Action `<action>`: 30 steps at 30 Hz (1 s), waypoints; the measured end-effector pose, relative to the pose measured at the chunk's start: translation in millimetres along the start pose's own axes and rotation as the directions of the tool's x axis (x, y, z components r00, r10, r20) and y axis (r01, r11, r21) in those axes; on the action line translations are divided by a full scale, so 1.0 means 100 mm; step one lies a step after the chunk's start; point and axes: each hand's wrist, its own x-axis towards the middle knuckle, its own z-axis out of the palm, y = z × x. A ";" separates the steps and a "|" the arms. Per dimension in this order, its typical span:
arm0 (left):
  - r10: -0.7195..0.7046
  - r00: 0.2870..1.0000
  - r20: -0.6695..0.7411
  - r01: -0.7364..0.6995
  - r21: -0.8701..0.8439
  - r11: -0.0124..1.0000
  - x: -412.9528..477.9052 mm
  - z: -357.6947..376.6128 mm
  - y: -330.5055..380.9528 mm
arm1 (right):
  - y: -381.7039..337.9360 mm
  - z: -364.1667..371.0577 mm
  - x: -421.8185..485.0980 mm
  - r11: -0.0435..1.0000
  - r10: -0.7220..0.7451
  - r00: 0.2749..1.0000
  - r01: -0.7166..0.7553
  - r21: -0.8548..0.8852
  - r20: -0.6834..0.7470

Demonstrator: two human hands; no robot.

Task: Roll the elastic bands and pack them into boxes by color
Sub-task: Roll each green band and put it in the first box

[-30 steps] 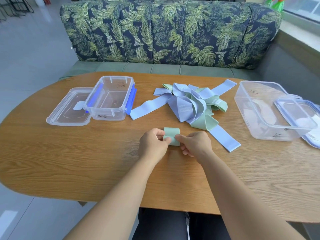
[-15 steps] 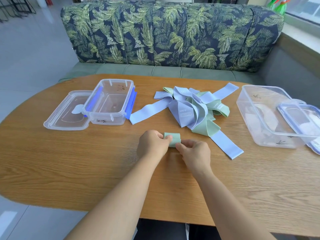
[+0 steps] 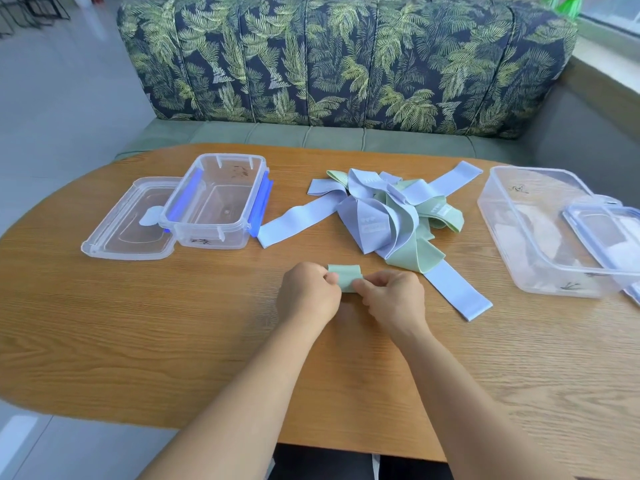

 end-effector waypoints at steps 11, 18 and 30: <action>0.119 0.984 0.134 -0.105 -0.108 0.989 0.27 -0.01 -0.04 | -0.11 -0.04 0.30 0.991 0.098 0.989 -0.107 0.079 0.113; 0.159 0.962 0.223 -0.137 -0.110 0.984 0.45 -0.07 -0.02 | -0.11 0.00 0.34 0.997 0.064 0.995 -0.067 0.036 0.079; 0.299 0.902 0.312 -0.261 -0.156 0.953 0.50 -0.05 -0.04 | -0.08 0.00 0.29 0.988 -0.090 0.984 0.108 -0.113 0.151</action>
